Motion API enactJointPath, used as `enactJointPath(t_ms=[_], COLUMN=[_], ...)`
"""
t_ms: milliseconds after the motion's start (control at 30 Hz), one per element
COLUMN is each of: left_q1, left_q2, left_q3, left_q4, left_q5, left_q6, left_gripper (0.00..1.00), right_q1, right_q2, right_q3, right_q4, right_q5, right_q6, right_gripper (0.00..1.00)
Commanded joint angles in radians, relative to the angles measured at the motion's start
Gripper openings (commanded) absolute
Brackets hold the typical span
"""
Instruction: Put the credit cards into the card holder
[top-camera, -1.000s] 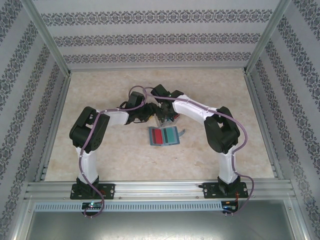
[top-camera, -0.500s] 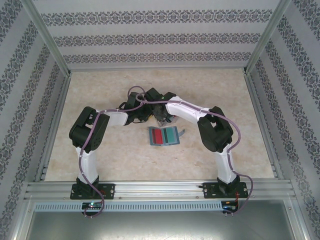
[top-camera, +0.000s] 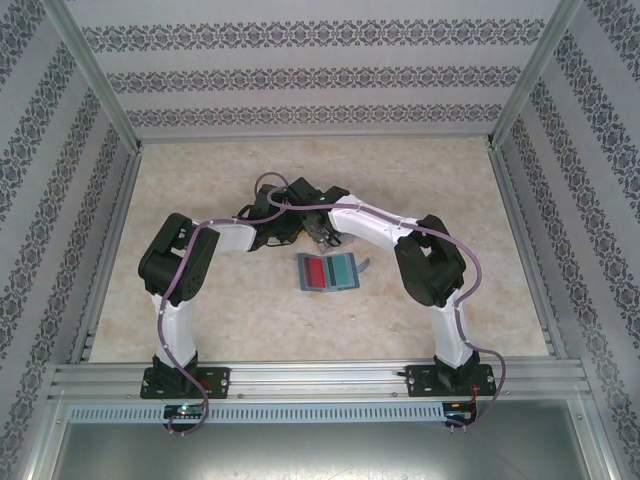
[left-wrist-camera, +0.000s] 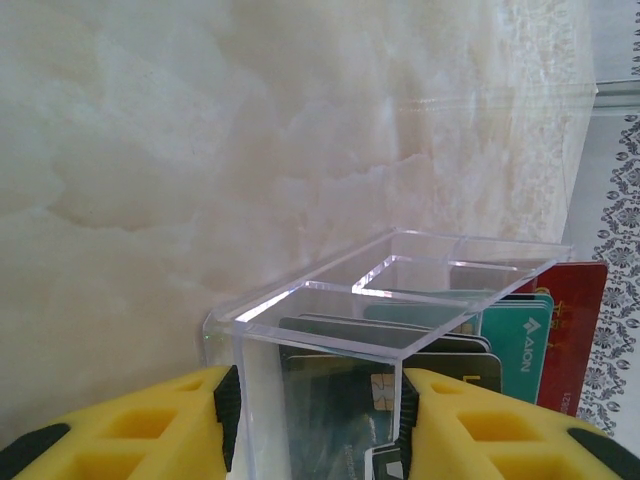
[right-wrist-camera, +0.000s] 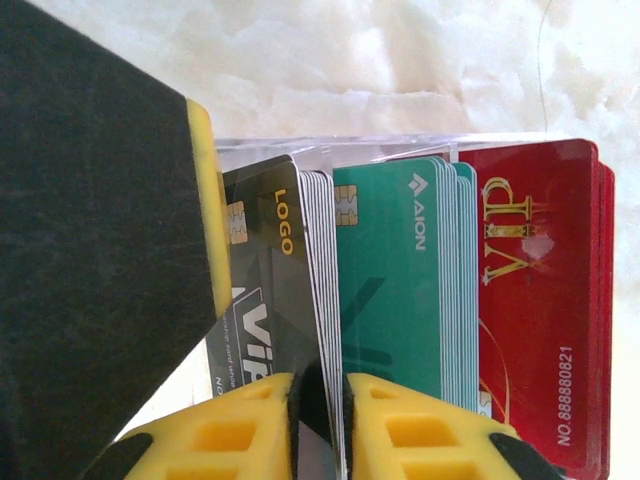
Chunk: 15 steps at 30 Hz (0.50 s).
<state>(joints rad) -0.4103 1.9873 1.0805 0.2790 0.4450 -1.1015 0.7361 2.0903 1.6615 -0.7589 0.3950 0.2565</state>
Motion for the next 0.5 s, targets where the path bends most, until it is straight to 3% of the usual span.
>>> enactJointPath(t_ms=[0, 267, 333, 467], left_q1=[0.004, 0.002, 0.003, 0.002], left_q2=[0.004, -0.002, -0.003, -0.016], left_q3=[-0.033, -0.027, -0.026, -0.027], left_q4=[-0.05, -0.062, -0.066, -0.066], left_q5=[-0.009, -0.008, -0.011, -0.01], left_q6=[0.005, 0.014, 0.018, 0.03], left_gripper=[0.46, 0.46, 0.47, 0.48], right_q1=[-0.002, -0.003, -0.003, -0.009], right_q2=[-0.028, -0.057, -0.076, -0.119], right_q3=[0.006, -0.005, -0.022, -0.038], right_q4=[0.001, 0.004, 0.016, 0.007], right_q5=[0.045, 0.053, 0.048, -0.025], right_q6=[-0.008, -0.01, -0.009, 0.015], right_gripper=[0.17, 0.08, 0.02, 0.01])
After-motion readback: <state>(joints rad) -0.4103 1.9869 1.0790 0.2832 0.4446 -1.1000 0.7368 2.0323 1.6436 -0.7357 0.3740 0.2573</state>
